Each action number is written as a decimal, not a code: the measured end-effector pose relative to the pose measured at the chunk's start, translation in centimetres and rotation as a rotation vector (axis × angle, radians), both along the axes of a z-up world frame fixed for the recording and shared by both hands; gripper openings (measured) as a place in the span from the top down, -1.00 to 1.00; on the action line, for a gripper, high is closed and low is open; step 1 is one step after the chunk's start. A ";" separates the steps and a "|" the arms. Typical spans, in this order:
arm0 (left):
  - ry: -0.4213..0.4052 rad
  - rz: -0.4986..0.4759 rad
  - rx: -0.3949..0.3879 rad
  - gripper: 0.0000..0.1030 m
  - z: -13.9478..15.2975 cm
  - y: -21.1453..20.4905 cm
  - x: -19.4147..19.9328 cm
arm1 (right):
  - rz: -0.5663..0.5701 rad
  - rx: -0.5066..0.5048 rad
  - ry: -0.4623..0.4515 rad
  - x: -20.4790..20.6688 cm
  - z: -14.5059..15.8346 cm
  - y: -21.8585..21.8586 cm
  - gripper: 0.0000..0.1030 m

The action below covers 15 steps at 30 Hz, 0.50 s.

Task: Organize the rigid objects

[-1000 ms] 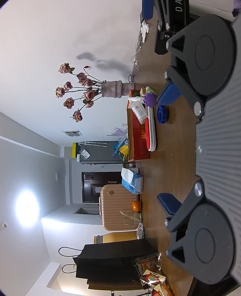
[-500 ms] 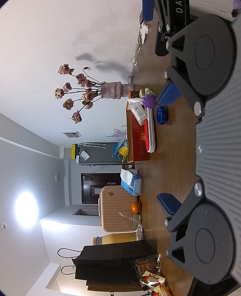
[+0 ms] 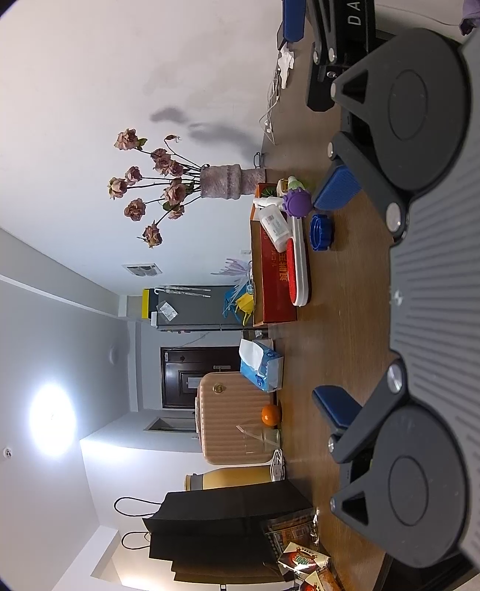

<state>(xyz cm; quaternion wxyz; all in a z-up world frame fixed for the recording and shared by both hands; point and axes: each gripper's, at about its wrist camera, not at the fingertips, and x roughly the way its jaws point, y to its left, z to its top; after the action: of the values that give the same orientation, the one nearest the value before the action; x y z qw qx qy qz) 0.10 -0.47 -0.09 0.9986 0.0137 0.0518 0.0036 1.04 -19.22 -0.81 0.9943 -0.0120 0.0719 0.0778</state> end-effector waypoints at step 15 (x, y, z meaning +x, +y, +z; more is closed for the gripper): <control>0.004 -0.013 0.003 -1.00 -0.1 0.1 0.2 | -0.003 0.006 0.002 0.0 0.0 -0.1 -1.00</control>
<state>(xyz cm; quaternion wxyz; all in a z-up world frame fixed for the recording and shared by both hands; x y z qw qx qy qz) 0.27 -0.36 -0.22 0.9984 0.0156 0.0538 -0.0030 1.03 -19.34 -0.80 0.9944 -0.0088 0.0725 0.0766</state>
